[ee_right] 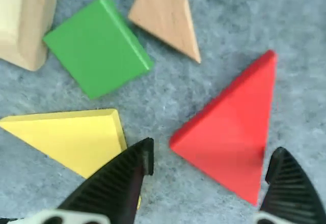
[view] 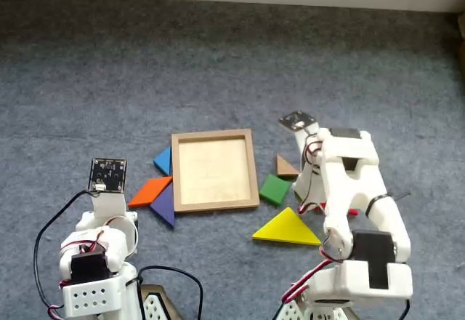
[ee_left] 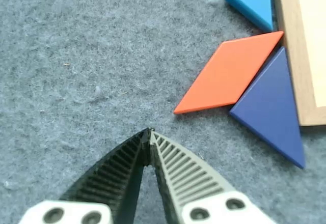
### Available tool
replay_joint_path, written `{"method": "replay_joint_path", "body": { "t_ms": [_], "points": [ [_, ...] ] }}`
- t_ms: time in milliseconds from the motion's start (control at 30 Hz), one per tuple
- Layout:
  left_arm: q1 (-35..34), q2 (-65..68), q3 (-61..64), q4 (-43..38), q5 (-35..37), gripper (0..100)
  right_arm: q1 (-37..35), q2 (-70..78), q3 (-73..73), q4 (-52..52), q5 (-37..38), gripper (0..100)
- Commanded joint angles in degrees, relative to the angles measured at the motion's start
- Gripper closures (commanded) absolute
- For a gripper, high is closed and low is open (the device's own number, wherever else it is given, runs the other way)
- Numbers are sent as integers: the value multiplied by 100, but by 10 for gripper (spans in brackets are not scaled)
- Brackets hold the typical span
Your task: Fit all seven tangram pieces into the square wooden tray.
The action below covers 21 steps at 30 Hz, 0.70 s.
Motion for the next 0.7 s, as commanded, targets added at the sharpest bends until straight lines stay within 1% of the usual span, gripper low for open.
{"method": "replay_joint_path", "body": {
  "t_ms": [0,100,200,300,400,500,667],
  "points": [
    [-48,-268,119,26,-53,992,31,215,-40,-66,123,659],
    [-48,-268,119,26,-53,992,57,277,-40,-66,352,659],
    [-48,-268,119,26,-53,992,189,277,-40,-75,378,659],
    [-48,-268,119,26,-53,992,312,286,-40,-312,378,665],
    [-48,-268,119,26,-53,992,338,295,4,-576,378,716],
    [-48,-268,119,26,-53,992,321,295,-4,-602,352,761],
    [-48,-268,119,26,-53,992,312,295,-31,-629,343,767]
  ]
}}
